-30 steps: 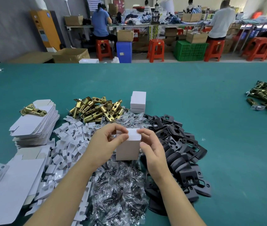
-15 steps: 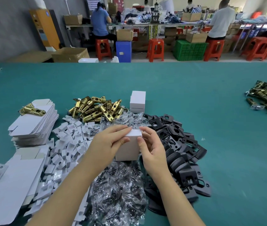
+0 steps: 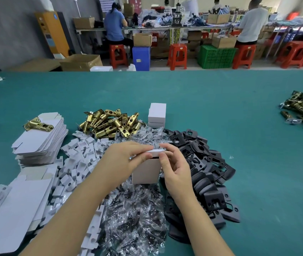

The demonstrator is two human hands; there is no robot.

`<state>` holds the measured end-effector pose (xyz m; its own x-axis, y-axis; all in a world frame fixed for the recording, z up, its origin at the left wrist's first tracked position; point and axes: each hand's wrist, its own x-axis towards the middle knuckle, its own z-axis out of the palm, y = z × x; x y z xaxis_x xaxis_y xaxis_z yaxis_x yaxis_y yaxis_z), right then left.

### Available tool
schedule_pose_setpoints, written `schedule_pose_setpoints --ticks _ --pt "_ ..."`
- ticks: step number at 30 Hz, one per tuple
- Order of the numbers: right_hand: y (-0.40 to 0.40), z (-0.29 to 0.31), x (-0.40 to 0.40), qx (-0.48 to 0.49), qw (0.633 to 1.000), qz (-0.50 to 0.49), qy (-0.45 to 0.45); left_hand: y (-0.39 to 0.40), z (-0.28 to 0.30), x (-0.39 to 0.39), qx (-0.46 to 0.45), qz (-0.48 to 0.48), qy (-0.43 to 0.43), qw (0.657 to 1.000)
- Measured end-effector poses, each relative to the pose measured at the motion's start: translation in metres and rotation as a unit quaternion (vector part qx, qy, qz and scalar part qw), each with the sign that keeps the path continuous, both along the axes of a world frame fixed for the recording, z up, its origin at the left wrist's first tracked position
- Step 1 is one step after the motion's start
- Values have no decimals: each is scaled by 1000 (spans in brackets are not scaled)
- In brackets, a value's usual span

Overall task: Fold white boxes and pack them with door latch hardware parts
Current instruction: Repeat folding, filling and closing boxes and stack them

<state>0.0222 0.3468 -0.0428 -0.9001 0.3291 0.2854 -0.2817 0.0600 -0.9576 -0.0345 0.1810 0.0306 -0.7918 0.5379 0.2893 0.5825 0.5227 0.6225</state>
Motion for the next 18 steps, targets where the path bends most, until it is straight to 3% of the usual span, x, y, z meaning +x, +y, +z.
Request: schedule_pose_setpoints --ticks 13,18 --pt "3 -4 -1 60 997 -33 43 -14 -3 -18 -76 -46 -58 994" --pt "6 -5 0 33 998 -21 40 -18 -9 -16 -104 -58 -44 992"
